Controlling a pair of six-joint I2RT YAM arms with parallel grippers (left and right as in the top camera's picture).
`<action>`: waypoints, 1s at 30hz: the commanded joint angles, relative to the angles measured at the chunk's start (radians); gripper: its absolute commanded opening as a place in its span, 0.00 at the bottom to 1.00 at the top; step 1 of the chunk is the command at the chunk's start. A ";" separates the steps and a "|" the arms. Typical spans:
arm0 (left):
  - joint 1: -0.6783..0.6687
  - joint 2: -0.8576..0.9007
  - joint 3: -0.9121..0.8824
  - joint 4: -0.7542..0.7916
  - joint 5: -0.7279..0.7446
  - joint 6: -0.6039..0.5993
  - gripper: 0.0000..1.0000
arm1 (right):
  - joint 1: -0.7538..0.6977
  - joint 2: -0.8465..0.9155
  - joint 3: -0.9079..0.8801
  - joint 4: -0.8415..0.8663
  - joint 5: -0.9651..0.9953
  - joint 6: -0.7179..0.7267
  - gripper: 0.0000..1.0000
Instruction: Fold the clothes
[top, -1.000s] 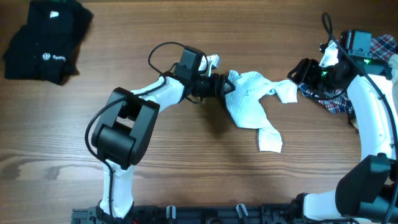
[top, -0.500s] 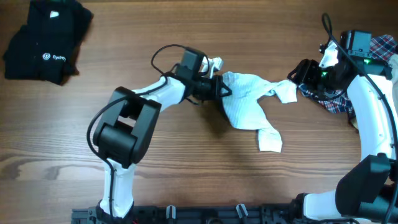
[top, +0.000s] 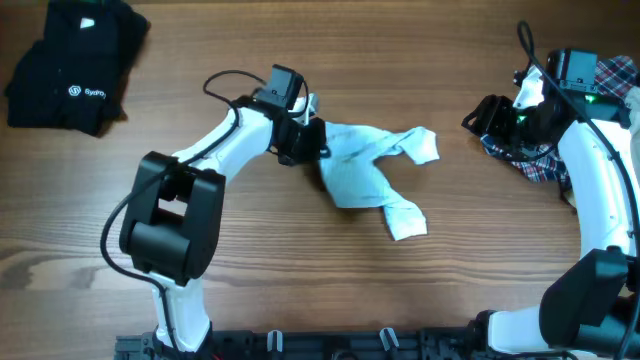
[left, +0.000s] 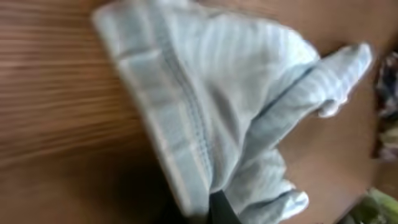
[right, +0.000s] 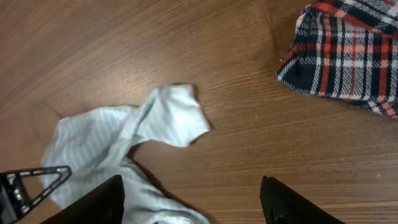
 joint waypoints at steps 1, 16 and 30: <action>-0.006 -0.047 0.156 -0.140 -0.148 0.057 0.04 | 0.000 -0.029 0.025 0.002 -0.021 -0.019 0.70; -0.142 -0.049 0.550 -0.417 -0.350 0.079 0.04 | 0.000 -0.030 0.024 -0.001 -0.027 -0.030 0.70; -0.178 -0.049 0.903 -0.637 -0.486 0.154 0.04 | -0.001 -0.030 0.024 -0.005 -0.027 -0.045 0.70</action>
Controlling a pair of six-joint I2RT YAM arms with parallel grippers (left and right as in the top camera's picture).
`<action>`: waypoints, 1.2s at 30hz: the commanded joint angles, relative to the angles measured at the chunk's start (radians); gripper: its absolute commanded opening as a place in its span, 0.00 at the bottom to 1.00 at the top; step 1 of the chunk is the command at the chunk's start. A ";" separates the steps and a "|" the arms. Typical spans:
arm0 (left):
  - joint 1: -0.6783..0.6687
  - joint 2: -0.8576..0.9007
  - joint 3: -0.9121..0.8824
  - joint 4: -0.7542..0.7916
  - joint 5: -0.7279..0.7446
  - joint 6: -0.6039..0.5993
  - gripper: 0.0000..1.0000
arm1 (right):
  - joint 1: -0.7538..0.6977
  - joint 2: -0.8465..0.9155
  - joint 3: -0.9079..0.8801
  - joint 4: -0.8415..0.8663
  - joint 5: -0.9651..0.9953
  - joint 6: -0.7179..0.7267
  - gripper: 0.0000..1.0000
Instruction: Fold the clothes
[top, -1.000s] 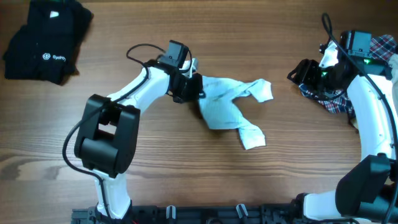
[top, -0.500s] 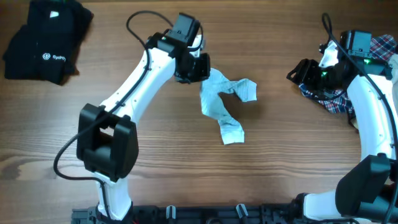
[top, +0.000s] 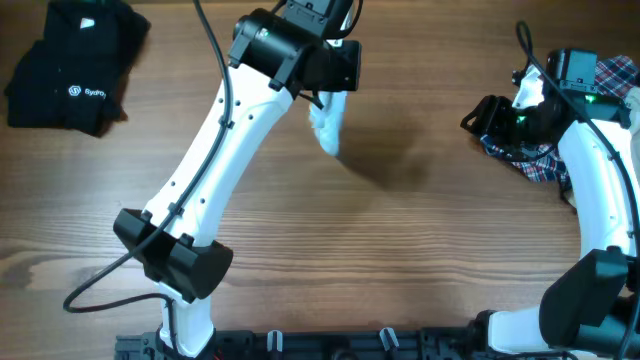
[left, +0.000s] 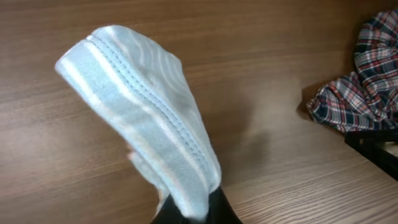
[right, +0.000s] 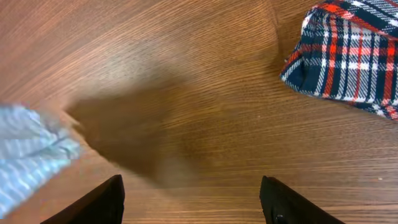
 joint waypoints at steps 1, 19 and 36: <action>0.003 -0.017 0.018 -0.003 -0.008 0.024 0.04 | -0.001 -0.029 0.024 0.000 -0.016 -0.021 0.70; -0.092 0.027 0.018 0.277 0.270 -0.112 0.04 | -0.053 -0.033 0.024 -0.023 -0.016 -0.022 0.70; 0.061 0.184 0.014 -0.021 0.262 -0.103 0.10 | -0.130 -0.046 0.024 -0.048 -0.066 -0.022 0.70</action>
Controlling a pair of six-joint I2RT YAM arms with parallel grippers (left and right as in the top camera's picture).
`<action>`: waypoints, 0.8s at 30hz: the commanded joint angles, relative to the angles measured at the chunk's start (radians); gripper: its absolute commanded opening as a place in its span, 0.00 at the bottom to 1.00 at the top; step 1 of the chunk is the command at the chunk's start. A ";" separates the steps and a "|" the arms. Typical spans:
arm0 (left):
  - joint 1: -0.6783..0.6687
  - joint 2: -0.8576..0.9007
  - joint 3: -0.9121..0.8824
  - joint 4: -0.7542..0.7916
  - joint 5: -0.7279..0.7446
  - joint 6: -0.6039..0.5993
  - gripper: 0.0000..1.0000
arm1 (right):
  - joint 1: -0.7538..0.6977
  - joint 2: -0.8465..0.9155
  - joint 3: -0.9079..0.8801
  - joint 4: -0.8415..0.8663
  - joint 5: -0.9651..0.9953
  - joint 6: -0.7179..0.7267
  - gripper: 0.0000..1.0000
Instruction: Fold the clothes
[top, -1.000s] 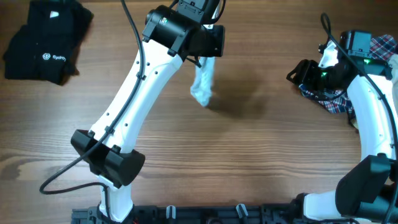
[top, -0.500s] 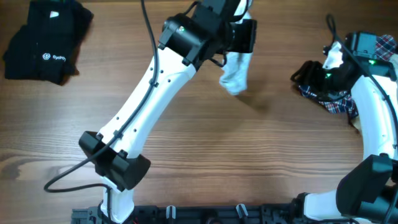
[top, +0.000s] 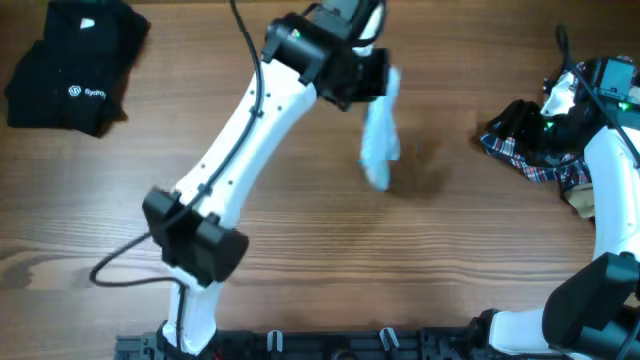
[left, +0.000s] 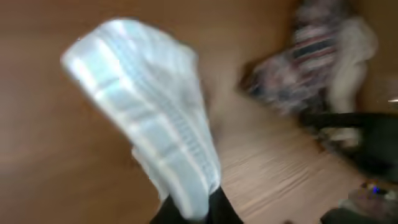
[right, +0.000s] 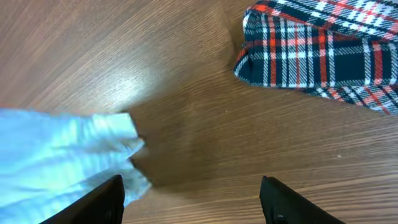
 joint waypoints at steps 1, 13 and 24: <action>0.104 0.094 0.007 -0.072 0.001 0.048 0.11 | -0.003 -0.028 0.024 0.000 -0.040 -0.016 0.70; 0.223 0.151 -0.028 -0.123 -0.049 0.061 0.04 | -0.003 -0.028 0.024 0.003 -0.054 -0.019 0.70; 0.322 0.151 -0.029 -0.309 -0.270 0.061 0.23 | -0.002 -0.028 0.024 0.002 -0.054 -0.020 0.70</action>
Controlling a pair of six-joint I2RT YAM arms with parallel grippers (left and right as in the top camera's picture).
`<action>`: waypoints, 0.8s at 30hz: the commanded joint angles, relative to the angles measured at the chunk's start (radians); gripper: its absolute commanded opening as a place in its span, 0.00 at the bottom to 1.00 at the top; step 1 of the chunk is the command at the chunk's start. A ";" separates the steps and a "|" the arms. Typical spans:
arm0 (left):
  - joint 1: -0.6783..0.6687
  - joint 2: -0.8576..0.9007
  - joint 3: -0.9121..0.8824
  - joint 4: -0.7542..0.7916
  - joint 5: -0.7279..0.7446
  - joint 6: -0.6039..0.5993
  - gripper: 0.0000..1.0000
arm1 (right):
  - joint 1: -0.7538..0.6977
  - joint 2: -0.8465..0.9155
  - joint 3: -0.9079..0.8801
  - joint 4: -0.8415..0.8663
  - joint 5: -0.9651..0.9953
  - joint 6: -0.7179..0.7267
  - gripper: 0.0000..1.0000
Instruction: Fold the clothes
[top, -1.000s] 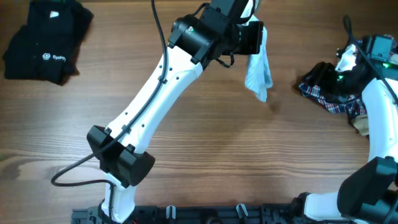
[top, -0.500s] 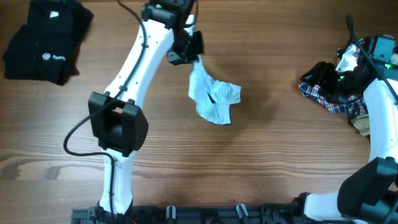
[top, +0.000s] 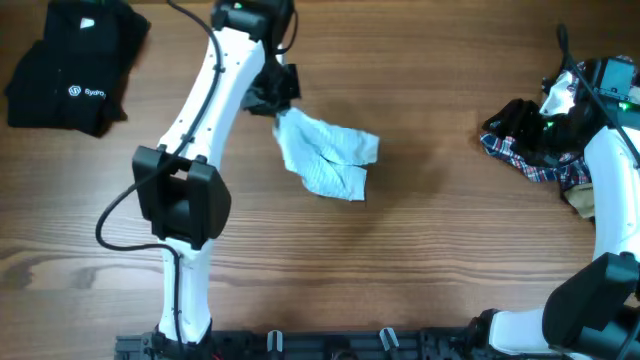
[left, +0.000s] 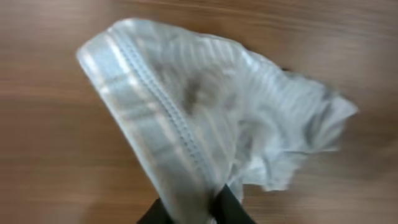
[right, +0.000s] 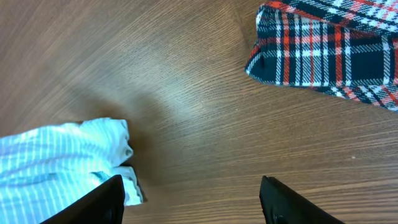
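A light blue striped garment (top: 325, 152) is bunched up at the table's middle. My left gripper (top: 274, 102) is shut on its upper left edge. In the left wrist view the cloth (left: 199, 118) fans out from the shut left gripper (left: 193, 210) at the bottom of the frame. A plaid garment (top: 528, 160) lies crumpled at the right edge. Beside it is my right gripper (top: 508, 120), which the right wrist view shows as an open gripper (right: 193, 202) with nothing in it. That view also has the plaid cloth (right: 329, 53) and the blue cloth (right: 56, 165).
A folded stack of black clothes (top: 68, 65) sits in the far left corner. A beige item (top: 583, 200) lies below the plaid garment. Bare wooden table (top: 400, 260) shows around and in front of the blue garment.
My left gripper has moved left and down, still shut on the blue garment. The cloth hung in a narrow drape then; now it is spread wider at the middle. The right arm has not moved.
The blue garment lay spread on the table with my left gripper at its left edge. Then it hung from the raised gripper near the far side, then further right. Now it is lower, bunched at the middle. My right gripper stayed open by the plaid garment.
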 joint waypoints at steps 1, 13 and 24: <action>0.076 0.000 0.001 -0.029 -0.068 0.006 0.30 | -0.002 -0.028 0.024 0.000 -0.020 -0.020 0.70; 0.168 0.000 0.000 -0.110 -0.131 0.053 1.00 | 0.023 -0.028 0.024 -0.007 -0.019 -0.029 0.67; 0.167 0.006 -0.195 -0.162 -0.126 0.055 1.00 | 0.077 -0.028 0.024 -0.015 0.025 -0.045 0.67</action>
